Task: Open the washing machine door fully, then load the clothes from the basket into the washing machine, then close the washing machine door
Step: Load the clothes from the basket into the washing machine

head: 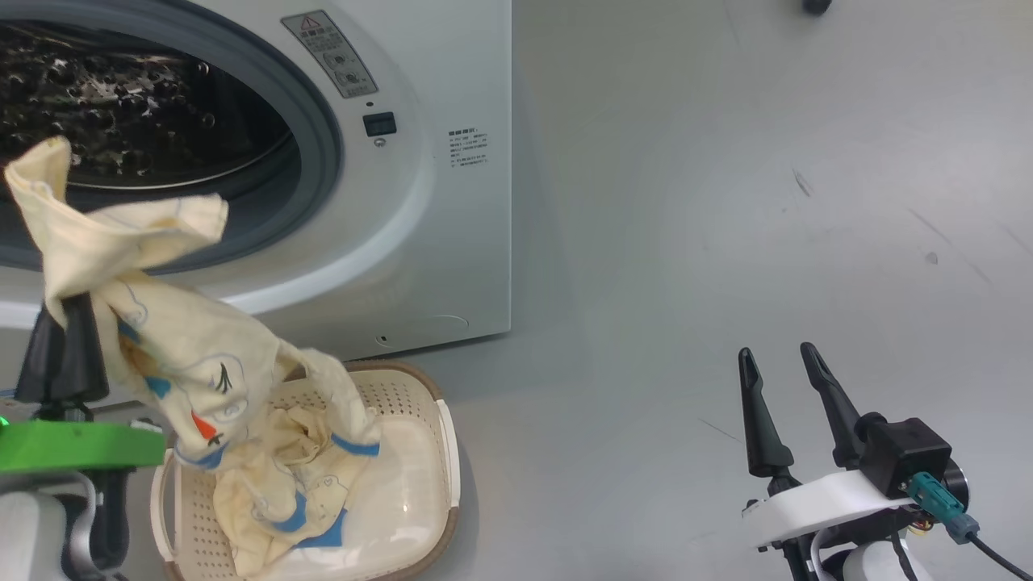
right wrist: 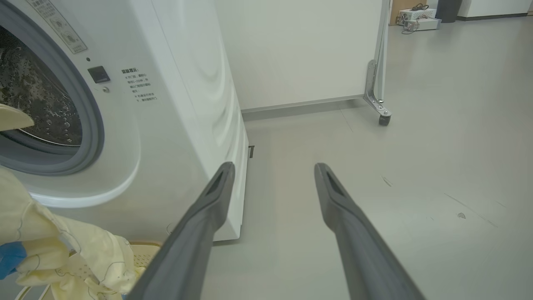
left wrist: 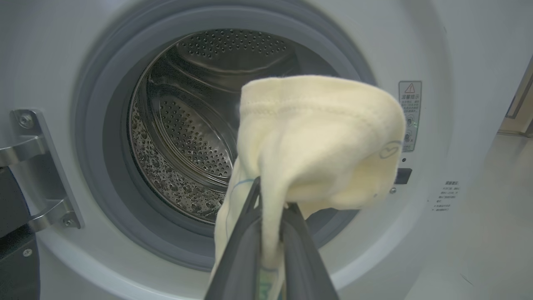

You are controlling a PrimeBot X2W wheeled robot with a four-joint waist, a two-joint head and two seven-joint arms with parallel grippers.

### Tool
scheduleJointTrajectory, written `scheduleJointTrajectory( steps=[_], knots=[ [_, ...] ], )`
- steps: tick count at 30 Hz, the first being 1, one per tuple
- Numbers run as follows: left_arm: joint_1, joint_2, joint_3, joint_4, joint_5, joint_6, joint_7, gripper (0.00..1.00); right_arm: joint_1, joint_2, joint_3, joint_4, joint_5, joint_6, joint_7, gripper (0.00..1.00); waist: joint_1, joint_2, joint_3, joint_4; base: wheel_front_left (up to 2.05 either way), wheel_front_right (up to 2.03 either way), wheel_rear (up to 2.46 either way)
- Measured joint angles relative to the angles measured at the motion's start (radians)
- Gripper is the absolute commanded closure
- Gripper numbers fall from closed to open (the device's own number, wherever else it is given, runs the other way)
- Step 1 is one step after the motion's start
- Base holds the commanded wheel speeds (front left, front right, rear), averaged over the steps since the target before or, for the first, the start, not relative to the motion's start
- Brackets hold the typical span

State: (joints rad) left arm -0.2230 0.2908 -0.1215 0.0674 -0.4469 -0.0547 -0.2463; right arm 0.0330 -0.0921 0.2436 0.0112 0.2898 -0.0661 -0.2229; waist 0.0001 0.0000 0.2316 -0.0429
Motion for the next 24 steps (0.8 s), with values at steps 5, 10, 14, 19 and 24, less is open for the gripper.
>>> scheduleJointTrajectory(
  steps=[5,10,14,19,24],
  knots=[
    [-0.117,0.021,0.023,0.019,-0.013,-0.006,0.029,1.00,-0.023,0.011,0.020,-0.013,-0.008,-0.006,0.000,0.00,0.0000,0.0000,0.070,-0.016,0.00,0.00,0.00],
    [-0.229,0.051,0.035,0.049,-0.026,-0.014,0.074,1.00,-0.047,0.019,0.035,-0.023,-0.018,-0.007,0.000,0.00,0.0000,0.0000,0.142,-0.033,0.00,0.00,0.00],
    [-0.325,0.072,0.044,0.079,-0.051,-0.023,0.126,1.00,-0.070,0.026,0.050,-0.031,-0.019,-0.016,0.000,0.00,0.0001,0.0000,0.200,-0.047,0.00,0.00,0.00],
    [-0.442,0.097,0.049,0.119,-0.081,-0.032,0.198,1.00,-0.102,0.030,0.072,-0.035,-0.028,-0.023,0.000,0.00,0.0001,0.0000,0.273,-0.063,0.00,0.00,0.00],
    [-0.580,0.124,0.036,0.151,-0.109,-0.044,0.291,1.00,-0.131,0.031,0.095,-0.037,-0.037,-0.023,0.000,0.00,0.0001,0.0000,0.346,-0.077,0.00,0.00,0.00]
  ],
)
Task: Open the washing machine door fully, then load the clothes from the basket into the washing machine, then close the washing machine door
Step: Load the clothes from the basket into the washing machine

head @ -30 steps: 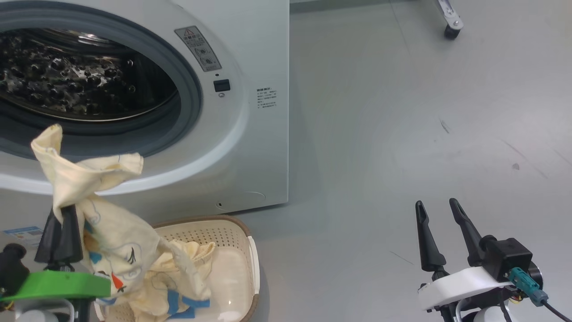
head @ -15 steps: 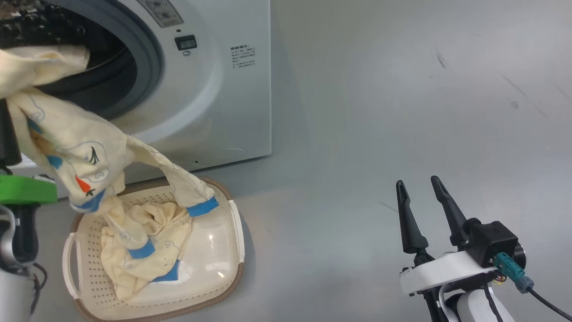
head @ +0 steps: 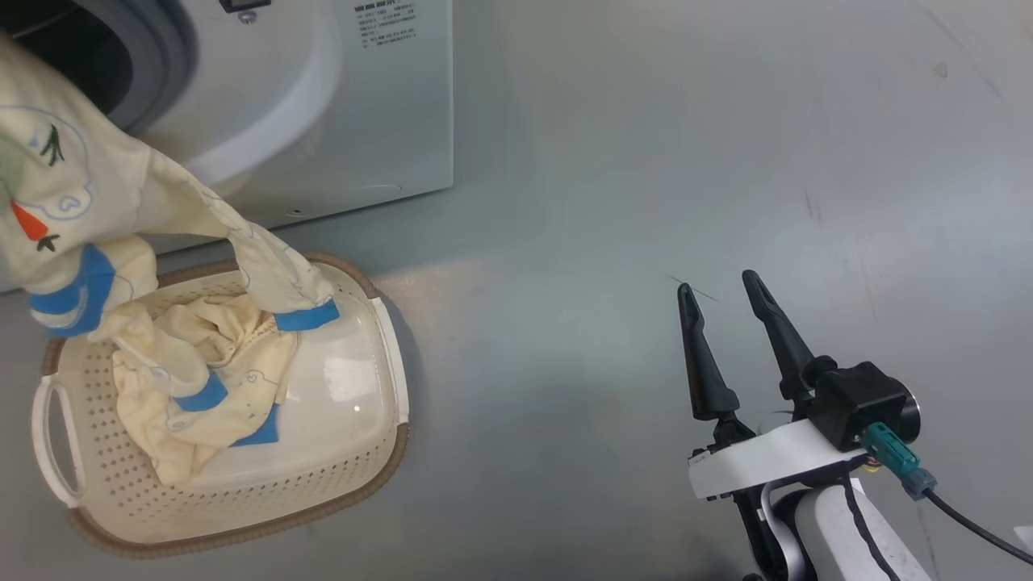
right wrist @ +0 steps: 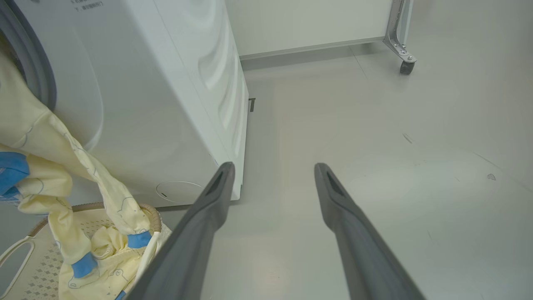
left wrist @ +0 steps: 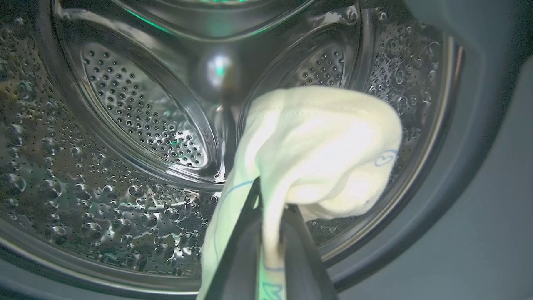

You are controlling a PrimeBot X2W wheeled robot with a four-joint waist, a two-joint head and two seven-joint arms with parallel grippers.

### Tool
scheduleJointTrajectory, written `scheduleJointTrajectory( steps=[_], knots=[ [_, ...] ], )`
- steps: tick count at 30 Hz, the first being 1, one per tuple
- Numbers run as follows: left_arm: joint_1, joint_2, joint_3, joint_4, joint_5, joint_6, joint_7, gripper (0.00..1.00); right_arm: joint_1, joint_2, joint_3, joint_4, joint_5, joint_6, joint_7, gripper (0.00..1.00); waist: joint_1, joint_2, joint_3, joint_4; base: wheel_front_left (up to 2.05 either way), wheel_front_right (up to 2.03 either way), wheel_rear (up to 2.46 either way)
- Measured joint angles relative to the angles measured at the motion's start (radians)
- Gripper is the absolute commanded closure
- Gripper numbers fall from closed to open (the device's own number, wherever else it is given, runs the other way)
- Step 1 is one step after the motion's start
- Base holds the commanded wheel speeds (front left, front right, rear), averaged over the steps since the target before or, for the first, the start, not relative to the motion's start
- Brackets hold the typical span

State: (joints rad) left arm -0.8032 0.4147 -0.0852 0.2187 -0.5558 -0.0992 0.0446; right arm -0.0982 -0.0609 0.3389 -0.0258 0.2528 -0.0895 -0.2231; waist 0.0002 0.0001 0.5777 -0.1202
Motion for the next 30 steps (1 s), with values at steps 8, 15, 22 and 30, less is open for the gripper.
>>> scheduleJointTrajectory(
  steps=[8,15,22,30],
  knots=[
    [-0.151,0.055,-0.035,0.102,-0.018,-0.007,0.150,1.00,-0.047,0.005,0.046,0.019,-0.003,-0.001,-0.003,0.00,0.0000,0.0000,0.104,-0.026,0.00,0.00,0.00],
    [-0.267,0.066,-0.034,0.166,-0.074,-0.013,0.255,1.00,-0.049,0.005,0.071,0.040,0.003,-0.009,-0.011,0.00,-0.0001,0.0000,0.181,-0.052,0.00,0.00,0.00],
    [-0.358,0.107,-0.032,0.148,-0.026,-0.014,0.170,1.00,-0.053,0.008,0.097,0.056,0.014,-0.010,-0.019,0.00,-0.0001,0.0000,0.223,-0.069,0.00,0.00,0.00],
    [-0.480,0.147,-0.038,0.104,0.080,-0.022,-0.064,1.00,-0.091,0.011,0.142,0.064,0.072,-0.017,-0.024,0.00,-0.0001,0.0000,0.259,-0.095,0.00,0.00,0.00]
  ],
)
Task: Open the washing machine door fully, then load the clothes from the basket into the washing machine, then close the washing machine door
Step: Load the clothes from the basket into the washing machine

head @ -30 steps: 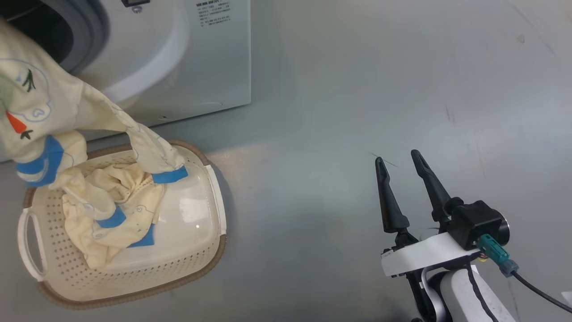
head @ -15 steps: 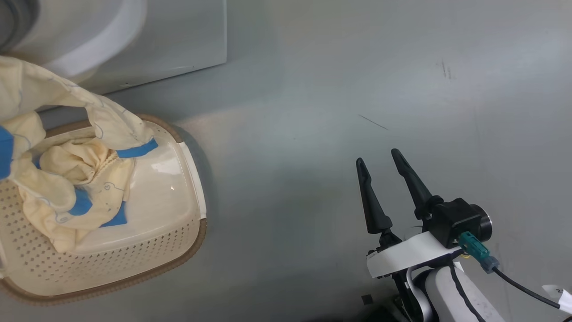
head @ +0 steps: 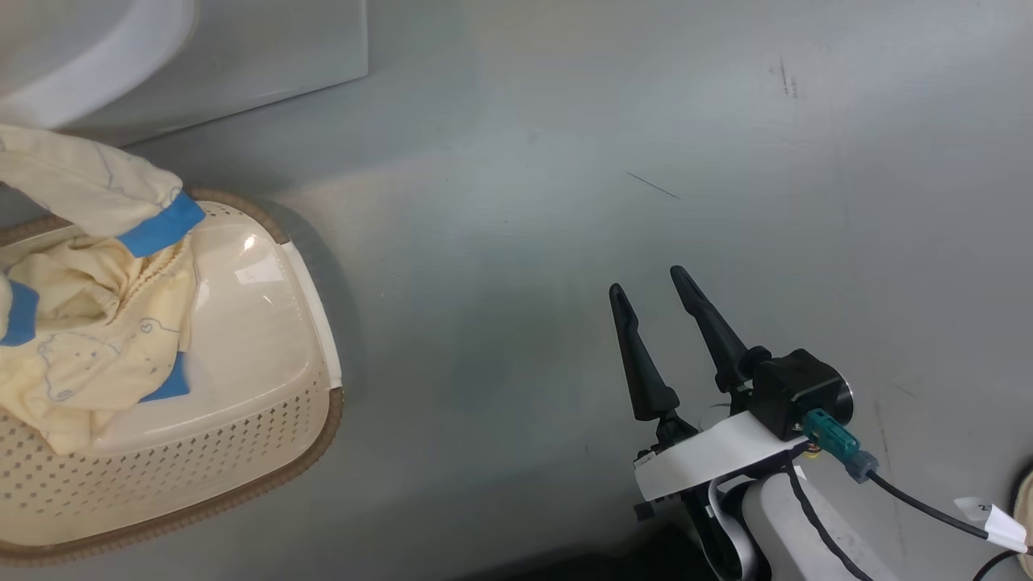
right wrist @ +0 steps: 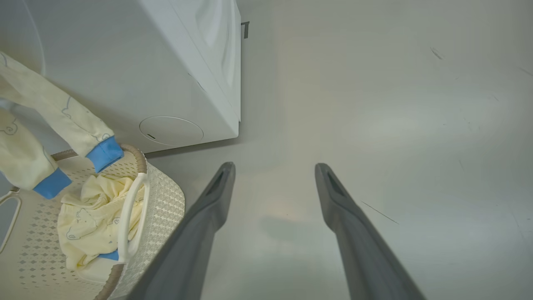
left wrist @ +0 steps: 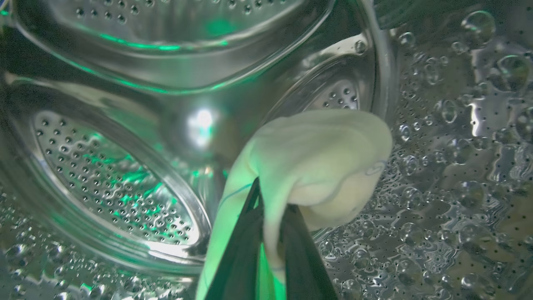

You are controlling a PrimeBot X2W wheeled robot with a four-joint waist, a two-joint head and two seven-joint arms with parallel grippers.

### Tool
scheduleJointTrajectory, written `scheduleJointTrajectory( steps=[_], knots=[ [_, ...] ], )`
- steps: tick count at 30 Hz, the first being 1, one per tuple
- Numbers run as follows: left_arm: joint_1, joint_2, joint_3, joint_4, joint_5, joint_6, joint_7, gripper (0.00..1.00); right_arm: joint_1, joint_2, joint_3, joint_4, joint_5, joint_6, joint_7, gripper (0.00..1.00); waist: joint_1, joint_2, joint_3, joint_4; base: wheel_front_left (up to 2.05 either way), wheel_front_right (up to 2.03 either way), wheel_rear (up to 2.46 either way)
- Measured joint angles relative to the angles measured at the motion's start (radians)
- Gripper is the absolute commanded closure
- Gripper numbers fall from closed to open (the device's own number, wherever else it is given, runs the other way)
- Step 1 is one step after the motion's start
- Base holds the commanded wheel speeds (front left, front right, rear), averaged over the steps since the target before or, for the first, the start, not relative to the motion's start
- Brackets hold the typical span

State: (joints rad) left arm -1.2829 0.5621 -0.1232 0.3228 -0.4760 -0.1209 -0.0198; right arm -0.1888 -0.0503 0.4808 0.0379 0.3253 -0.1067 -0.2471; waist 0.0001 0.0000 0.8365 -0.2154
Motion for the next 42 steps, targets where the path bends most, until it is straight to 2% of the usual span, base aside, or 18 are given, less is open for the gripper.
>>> scheduleJointTrajectory(
  steps=[6,7,8,9,12,19,29,42],
  knots=[
    [-0.013,-0.002,-0.026,0.039,0.021,-0.001,-0.089,1.00,-0.001,0.000,0.010,0.016,0.022,-0.002,-0.001,0.00,-0.0001,0.0000,0.005,-0.015,0.00,0.00,0.00],
    [-0.013,-0.005,-0.032,0.053,0.020,-0.001,-0.096,0.97,-0.002,0.000,0.011,0.018,0.024,-0.007,-0.001,0.00,0.0000,0.0000,0.006,-0.016,0.00,0.00,0.00],
    [-0.013,-0.010,-0.036,0.073,0.015,-0.001,-0.095,0.07,-0.005,0.000,0.013,0.020,0.027,-0.008,-0.001,0.00,-0.0001,0.0000,0.006,-0.017,0.00,0.00,0.00],
    [-0.013,-0.017,-0.042,0.098,0.011,-0.001,-0.091,0.00,-0.006,0.000,0.013,0.023,0.029,-0.008,-0.001,0.00,0.0000,0.0000,0.006,-0.017,0.00,0.00,0.00],
    [0.001,-0.041,-0.055,0.161,-0.003,-0.001,-0.081,0.00,-0.020,0.001,0.014,0.037,0.036,-0.008,-0.001,0.00,0.0000,0.0000,0.000,-0.014,0.00,0.00,0.00],
    [0.000,-0.044,-0.084,0.197,-0.004,-0.001,-0.087,0.00,-0.048,0.001,0.002,0.037,0.045,-0.009,-0.004,0.00,0.0000,0.0000,-0.020,-0.001,0.00,0.00,0.00],
    [-0.005,-0.088,-0.116,0.199,-0.034,-0.001,-0.119,0.00,-0.064,0.000,-0.038,0.031,0.046,-0.010,-0.004,0.00,-0.0001,0.0001,-0.043,0.038,0.00,0.00,0.00],
    [0.057,-0.099,-0.143,0.181,-0.093,-0.001,-0.176,0.00,-0.083,-0.004,-0.067,0.033,0.044,-0.018,-0.004,0.00,-0.0001,0.0000,-0.067,0.101,0.00,0.00,0.00]
  ],
)
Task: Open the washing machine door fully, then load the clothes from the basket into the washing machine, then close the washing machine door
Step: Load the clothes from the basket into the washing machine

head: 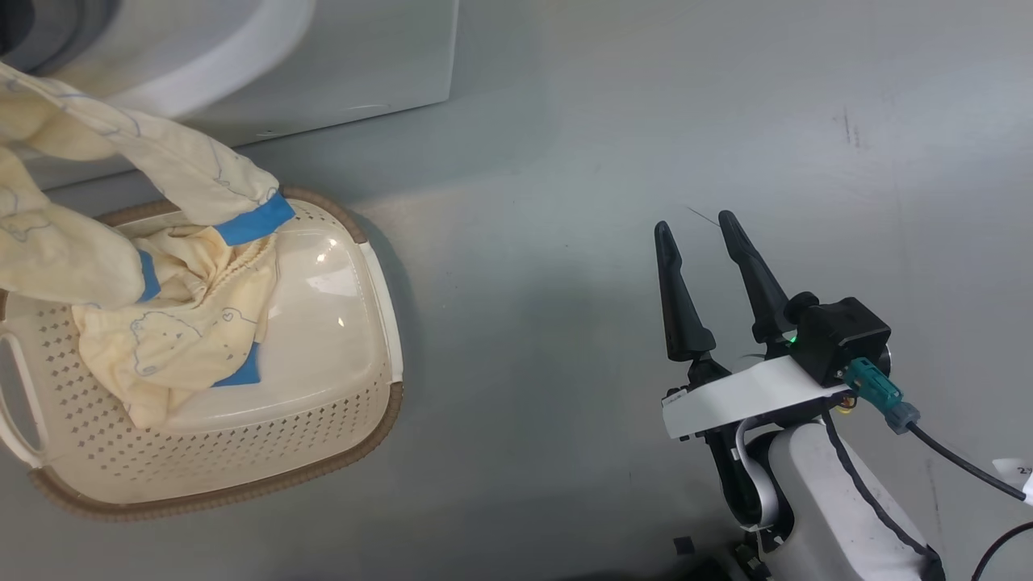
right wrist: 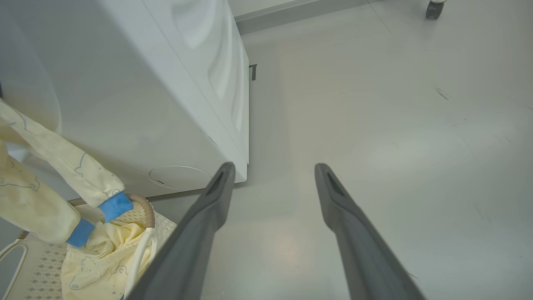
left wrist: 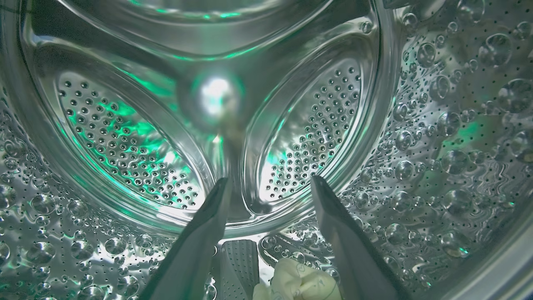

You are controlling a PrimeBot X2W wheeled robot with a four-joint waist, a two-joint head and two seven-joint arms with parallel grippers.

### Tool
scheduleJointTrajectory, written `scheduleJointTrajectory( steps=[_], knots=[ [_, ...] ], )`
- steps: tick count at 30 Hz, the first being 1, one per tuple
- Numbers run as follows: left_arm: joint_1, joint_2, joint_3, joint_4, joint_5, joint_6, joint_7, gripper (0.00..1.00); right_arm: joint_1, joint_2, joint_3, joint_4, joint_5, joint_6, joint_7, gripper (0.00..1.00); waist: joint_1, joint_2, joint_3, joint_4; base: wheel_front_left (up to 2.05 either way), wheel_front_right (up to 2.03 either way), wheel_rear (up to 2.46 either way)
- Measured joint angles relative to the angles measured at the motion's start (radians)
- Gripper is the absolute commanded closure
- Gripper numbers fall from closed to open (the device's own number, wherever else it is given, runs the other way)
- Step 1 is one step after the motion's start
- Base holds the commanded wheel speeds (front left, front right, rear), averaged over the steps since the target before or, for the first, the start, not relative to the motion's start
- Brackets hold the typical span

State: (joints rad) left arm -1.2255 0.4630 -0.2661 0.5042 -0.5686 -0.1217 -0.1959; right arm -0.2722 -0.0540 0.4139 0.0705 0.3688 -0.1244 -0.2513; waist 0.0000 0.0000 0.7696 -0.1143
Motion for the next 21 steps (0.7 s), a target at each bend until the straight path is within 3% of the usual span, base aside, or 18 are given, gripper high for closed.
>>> scheduleJointTrajectory(
  steps=[15,21],
  knots=[
    [0.179,0.007,0.063,-0.072,-0.062,0.000,-0.052,0.00,0.000,-0.002,-0.020,0.003,-0.001,0.000,0.000,0.00,0.0000,0.0000,-0.017,0.032,0.00,0.00,0.00],
    [0.283,-0.019,0.092,-0.110,-0.079,0.000,-0.061,0.00,0.000,-0.002,-0.037,0.008,-0.009,0.000,0.000,0.00,0.0000,0.0000,-0.029,0.051,0.00,0.00,0.00]
  ],
)
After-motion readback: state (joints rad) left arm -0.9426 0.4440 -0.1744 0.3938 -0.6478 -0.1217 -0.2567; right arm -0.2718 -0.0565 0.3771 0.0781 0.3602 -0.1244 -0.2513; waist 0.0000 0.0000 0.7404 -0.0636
